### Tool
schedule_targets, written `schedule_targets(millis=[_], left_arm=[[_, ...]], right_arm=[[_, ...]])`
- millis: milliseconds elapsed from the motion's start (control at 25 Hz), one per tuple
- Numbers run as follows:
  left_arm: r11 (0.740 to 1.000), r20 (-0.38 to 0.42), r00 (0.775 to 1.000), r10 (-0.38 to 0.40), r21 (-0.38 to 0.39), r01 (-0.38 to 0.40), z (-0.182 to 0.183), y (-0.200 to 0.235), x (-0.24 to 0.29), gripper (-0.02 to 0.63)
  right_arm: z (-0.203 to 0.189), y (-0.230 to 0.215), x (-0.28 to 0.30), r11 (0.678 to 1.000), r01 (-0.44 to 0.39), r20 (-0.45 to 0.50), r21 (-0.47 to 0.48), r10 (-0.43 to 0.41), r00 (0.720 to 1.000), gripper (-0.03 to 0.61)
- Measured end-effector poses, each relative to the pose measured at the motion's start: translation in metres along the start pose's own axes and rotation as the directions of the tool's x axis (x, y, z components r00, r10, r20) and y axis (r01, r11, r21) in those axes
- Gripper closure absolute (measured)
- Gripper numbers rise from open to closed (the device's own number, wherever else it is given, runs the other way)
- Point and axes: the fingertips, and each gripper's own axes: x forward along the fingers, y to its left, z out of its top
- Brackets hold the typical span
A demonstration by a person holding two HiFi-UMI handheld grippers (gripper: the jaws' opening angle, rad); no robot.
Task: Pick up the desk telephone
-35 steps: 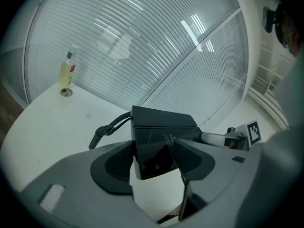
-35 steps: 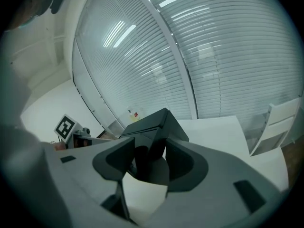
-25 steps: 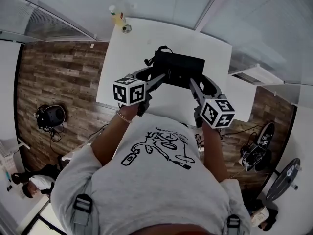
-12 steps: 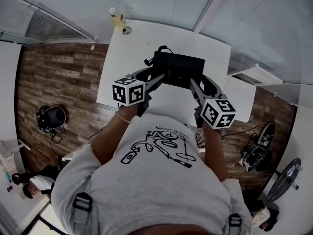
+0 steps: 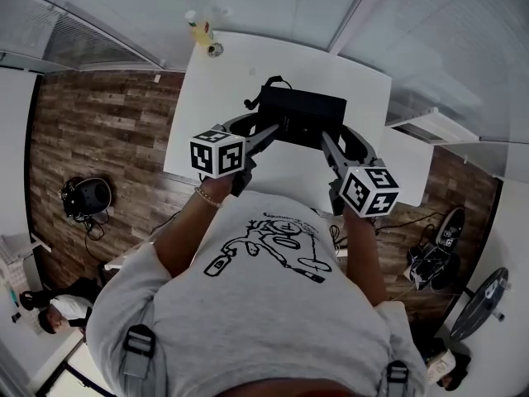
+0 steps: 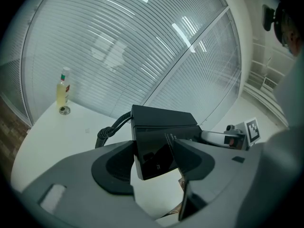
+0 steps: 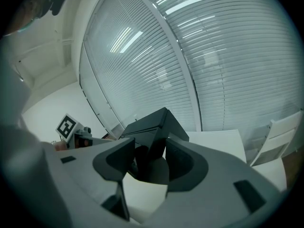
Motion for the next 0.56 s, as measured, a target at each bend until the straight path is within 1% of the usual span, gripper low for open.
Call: schedule_targets(millis=[560], left_arm=[[1.000,0.001,1.000,-0.006,0.003,0.006,0.0033,-0.0022,0.0028,0.359]], right_arm=[[0.0042,-0.0029,-0.0008,1.000,0.000,0.011,0.009,0.000,1.000,0.388]])
